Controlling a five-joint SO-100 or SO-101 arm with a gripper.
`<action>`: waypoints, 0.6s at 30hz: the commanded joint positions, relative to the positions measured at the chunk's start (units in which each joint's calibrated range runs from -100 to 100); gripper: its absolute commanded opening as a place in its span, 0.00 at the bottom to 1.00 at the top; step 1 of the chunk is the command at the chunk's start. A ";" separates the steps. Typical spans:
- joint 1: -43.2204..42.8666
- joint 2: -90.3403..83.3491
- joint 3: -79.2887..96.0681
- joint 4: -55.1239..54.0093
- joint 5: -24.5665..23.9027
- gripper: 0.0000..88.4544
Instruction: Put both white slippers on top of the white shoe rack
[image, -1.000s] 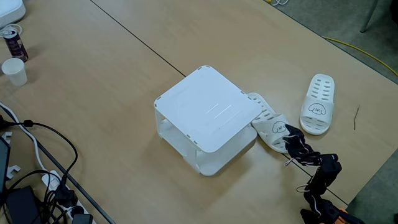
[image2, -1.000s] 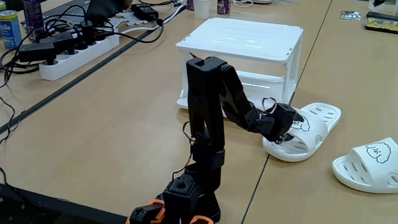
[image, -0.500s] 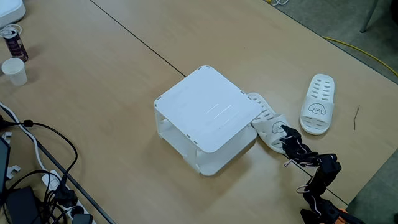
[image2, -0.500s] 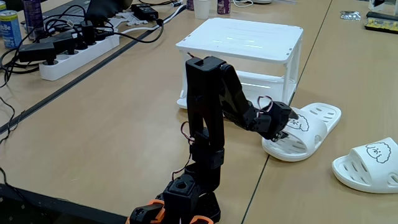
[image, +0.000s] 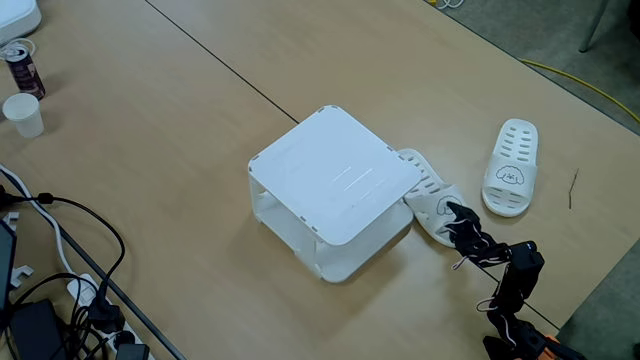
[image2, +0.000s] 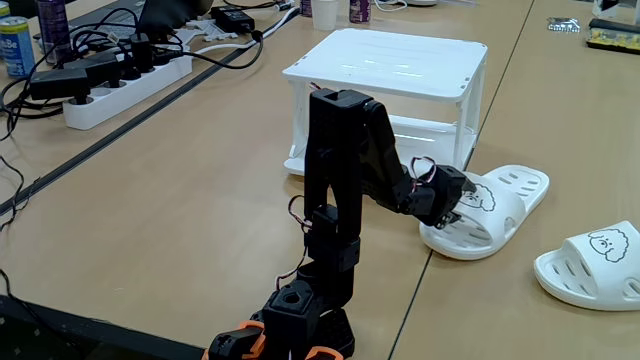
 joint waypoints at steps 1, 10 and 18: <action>0.21 -0.38 -2.64 -1.43 0.42 0.20; 0.95 -4.25 0.88 -1.17 0.42 0.04; 1.12 -10.14 0.79 -1.34 0.42 0.01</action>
